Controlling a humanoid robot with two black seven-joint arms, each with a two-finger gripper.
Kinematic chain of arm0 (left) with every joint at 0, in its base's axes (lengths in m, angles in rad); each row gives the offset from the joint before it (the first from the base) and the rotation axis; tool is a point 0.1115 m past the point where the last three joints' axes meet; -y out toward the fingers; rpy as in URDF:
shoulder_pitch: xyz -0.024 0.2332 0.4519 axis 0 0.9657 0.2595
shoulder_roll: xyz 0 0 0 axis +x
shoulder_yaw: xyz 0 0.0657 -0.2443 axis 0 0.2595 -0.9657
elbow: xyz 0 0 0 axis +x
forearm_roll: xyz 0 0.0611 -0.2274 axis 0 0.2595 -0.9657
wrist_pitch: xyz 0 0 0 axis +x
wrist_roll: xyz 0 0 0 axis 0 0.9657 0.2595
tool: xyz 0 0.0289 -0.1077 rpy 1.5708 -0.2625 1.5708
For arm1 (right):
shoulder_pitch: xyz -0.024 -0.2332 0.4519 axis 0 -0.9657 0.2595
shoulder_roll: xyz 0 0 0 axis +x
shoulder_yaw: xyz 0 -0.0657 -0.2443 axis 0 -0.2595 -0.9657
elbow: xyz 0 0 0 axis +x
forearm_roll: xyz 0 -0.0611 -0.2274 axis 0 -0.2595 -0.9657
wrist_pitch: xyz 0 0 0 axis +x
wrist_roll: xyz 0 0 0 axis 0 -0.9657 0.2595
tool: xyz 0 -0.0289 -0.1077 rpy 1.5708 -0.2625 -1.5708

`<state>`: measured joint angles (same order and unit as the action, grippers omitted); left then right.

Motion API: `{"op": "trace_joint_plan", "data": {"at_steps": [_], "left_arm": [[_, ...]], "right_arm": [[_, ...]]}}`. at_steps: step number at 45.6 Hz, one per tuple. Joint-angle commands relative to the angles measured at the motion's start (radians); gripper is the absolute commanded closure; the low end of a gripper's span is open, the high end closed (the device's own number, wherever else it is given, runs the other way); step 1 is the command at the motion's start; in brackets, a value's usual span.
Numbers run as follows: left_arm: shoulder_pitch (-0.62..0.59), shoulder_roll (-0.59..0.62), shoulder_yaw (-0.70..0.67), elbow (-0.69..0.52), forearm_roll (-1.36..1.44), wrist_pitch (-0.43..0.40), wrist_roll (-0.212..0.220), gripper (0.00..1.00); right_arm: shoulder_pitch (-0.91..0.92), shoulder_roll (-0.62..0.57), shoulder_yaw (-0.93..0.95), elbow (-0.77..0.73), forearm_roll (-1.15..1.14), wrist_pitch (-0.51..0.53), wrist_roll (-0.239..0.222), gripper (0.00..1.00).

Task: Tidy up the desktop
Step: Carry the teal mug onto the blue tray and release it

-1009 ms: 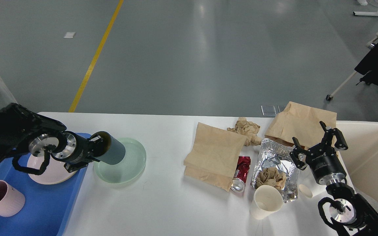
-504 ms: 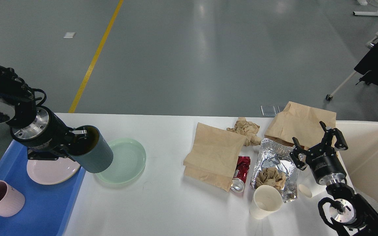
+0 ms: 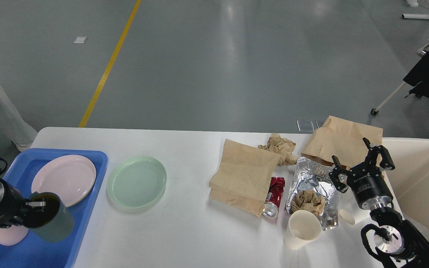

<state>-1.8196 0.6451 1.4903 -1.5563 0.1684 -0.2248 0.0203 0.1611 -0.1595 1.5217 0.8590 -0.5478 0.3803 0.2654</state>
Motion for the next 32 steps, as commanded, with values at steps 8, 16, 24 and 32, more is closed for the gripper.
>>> {"op": "trace_joint_plan", "data": {"at_steps": [8,16,24,32], "left_arm": [[0.269,0.099,-0.169,0.182,0.085,0.058,-0.031,1.0],[0.373,0.16,-0.272,0.251,0.151,0.056,-0.019,1.0],[0.393,0.173,-0.285,0.271,0.181,0.056,-0.016,1.0],[0.471,0.176,-0.363,0.274,0.189,0.056,-0.003,1.0]], "right_arm": [[0.0,0.0,0.0,0.0,0.0,0.0,0.0,0.0],[0.0,0.0,0.0,0.0,0.0,0.0,0.0,0.0],[0.0,0.0,0.0,0.0,0.0,0.0,0.0,0.0],[0.0,0.0,0.0,0.0,0.0,0.0,0.0,0.0]]}}
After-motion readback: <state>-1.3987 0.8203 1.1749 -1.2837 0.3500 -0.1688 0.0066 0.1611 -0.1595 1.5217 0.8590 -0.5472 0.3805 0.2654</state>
